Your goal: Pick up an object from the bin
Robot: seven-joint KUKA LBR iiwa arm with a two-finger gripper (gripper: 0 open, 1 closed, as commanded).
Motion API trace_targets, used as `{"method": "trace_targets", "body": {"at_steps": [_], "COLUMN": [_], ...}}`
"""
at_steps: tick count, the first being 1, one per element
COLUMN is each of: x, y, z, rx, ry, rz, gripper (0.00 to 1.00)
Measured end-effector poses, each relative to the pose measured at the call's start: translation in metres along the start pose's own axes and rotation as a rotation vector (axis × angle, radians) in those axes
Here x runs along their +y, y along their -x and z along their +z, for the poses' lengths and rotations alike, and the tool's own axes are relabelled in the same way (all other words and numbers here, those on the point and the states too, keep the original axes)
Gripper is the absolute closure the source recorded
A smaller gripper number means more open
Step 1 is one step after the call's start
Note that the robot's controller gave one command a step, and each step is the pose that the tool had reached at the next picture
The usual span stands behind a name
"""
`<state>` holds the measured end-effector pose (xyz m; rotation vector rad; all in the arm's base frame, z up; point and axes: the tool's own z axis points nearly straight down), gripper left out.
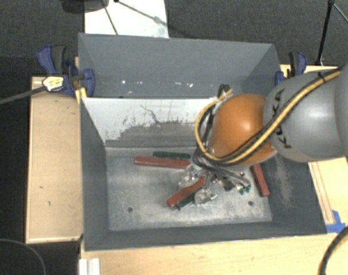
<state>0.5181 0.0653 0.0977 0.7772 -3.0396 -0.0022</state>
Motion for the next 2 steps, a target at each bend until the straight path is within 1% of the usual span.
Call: {"method": "trace_targets", "body": {"at_steps": [1,2], "x": [0.000,0.000], "y": [0.000,0.001], "z": [-0.021,-0.038], "rx": [-0.001,-0.005], "ry": [0.000,-0.002], "rz": [0.002,0.003], "gripper": [1.00,1.00]}}
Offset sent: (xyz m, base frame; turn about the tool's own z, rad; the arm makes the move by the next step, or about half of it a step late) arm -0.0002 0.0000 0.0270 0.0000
